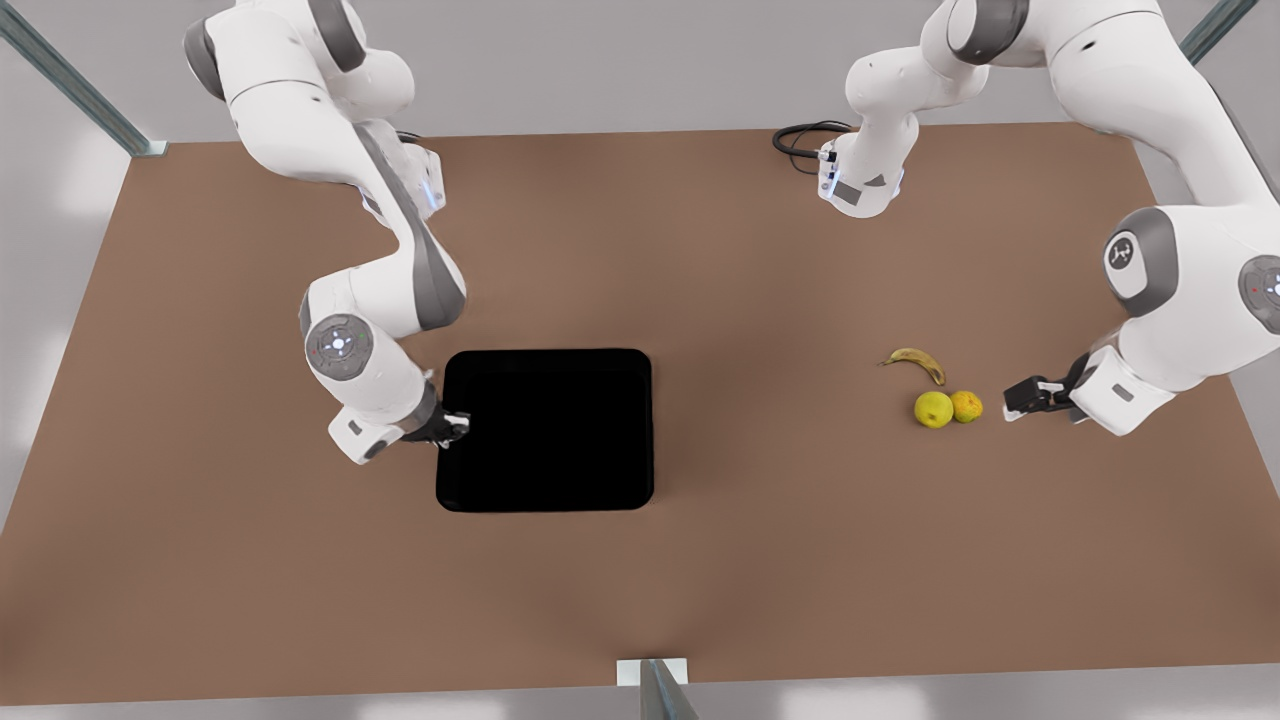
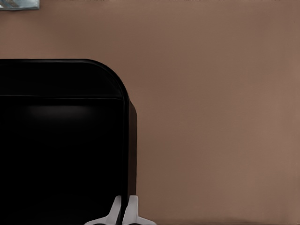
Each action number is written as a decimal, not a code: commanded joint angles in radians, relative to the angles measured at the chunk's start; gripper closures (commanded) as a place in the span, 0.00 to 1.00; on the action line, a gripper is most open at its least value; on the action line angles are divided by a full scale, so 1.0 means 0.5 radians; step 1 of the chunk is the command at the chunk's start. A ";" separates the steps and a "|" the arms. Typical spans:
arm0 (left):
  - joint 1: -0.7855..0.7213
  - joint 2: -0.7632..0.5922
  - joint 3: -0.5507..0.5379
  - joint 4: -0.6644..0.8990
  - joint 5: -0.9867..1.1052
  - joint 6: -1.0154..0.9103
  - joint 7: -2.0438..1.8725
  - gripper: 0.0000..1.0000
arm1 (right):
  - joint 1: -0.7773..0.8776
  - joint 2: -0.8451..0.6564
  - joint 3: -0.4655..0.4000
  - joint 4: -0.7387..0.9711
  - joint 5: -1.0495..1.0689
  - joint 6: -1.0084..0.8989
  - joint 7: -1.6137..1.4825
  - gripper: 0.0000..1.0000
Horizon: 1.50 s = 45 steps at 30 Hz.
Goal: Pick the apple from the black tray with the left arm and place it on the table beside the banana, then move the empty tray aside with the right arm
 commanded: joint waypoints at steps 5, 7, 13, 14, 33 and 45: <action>0.007 -0.403 0.000 -0.626 -0.057 0.081 -0.052 0.00 | -0.402 -0.012 0.001 0.004 -0.006 -0.140 -1.642 0.86; 0.010 -0.397 0.012 -0.614 -0.057 0.072 -0.052 0.00 | -0.494 -0.009 0.001 0.013 -0.018 -0.134 -1.777 0.86; 0.007 -0.378 0.009 -0.583 -0.057 0.072 -0.055 0.00 | -0.718 0.086 0.001 0.022 -0.034 -0.060 -1.995 0.86; 0.007 -0.375 0.009 -0.583 -0.057 0.072 -0.055 0.00 | -0.733 0.126 0.001 0.029 -0.079 -0.039 -2.004 0.86; 0.007 -0.375 0.006 -0.583 -0.041 0.072 -0.055 0.00 | -0.739 -0.070 0.409 0.608 -0.089 -0.986 -0.400 0.00; -0.005 -0.363 -0.006 -0.577 -0.035 0.075 -0.089 0.00 | -0.702 -0.128 0.436 0.602 -0.104 -1.036 -0.381 0.00</action>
